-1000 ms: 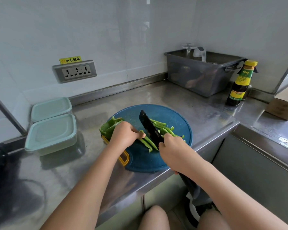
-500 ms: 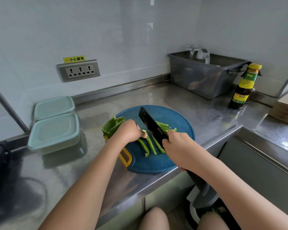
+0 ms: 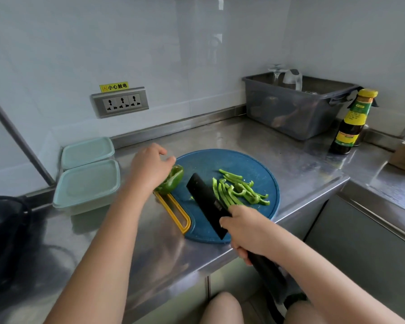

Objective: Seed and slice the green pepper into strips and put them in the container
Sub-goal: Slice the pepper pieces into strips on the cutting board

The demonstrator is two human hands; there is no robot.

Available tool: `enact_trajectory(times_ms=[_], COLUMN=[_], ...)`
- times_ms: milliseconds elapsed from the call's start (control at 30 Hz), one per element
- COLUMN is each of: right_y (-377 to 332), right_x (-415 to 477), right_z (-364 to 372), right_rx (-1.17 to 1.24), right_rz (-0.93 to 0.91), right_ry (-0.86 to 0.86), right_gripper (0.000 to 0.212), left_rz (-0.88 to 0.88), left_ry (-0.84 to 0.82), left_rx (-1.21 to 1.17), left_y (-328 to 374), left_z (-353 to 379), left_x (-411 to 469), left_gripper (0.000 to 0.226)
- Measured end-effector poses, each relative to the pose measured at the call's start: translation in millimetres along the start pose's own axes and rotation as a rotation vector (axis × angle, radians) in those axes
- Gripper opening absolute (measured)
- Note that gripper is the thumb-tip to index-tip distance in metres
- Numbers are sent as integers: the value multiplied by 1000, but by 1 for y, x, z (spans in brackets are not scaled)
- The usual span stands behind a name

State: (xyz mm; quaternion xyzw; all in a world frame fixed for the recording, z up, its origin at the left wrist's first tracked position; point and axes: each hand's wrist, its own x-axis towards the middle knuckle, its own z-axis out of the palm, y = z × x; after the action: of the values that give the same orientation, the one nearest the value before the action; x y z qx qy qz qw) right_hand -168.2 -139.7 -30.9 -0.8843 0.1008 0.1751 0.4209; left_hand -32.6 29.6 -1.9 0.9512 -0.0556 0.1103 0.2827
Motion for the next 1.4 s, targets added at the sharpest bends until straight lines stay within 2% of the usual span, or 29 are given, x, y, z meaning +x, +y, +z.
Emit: enact_trajectory(times_ms=[100, 167, 267, 400, 500, 600, 667, 733, 800, 867, 967, 1067, 1233, 1400], right_y=[3, 5, 8, 9, 6, 2, 2, 2, 1, 0, 6, 4, -1, 2], right_x=[5, 10, 15, 18, 19, 19, 20, 21, 20, 18, 17, 10, 4, 12], right_z=[14, 14, 2, -16, -20, -15, -14, -14, -13, -10, -4, 6, 16, 16], right_rx=[7, 1, 18, 94, 132, 25, -6, -30, -59, -109, -149, -186, -238, -260], right_rz=[13, 29, 56, 130, 207, 162, 131, 133, 125, 85, -21, -98, -156, -145], right_ry=[-37, -27, -2, 20, 14, 38, 78, 86, 67, 120, 236, 287, 306, 300], right_gripper=[15, 14, 15, 20, 25, 21, 21, 20, 18, 18, 22, 30, 38, 31], left_rz=[-110, -126, -171, -281, -165, 5, 63, 85, 103, 129, 189, 242, 295, 269], left_ry=[-187, -353, -471, -560, -677, -621, -525, -413, -346, -336, -317, -323, -308, -344], left_rx=[97, 93, -64, -382, -426, -252, -222, -245, -268, -223, -85, -54, -37, -42], left_y=[-16, -20, -24, -27, -29, -28, -30, -31, -31, -30, -29, -25, -17, -17], left_z=[-1, 2, 6, 8, 8, 15, 26, 37, 42, 38, 28, 22, 26, 27], left_x=[19, 26, 27, 19, 11, 1, -5, -10, -13, -21, -37, -51, -58, -57], left_gripper=[50, 46, 39, 50, 76, 104, 110, 106, 94, 83, 81, 74, 81, 83])
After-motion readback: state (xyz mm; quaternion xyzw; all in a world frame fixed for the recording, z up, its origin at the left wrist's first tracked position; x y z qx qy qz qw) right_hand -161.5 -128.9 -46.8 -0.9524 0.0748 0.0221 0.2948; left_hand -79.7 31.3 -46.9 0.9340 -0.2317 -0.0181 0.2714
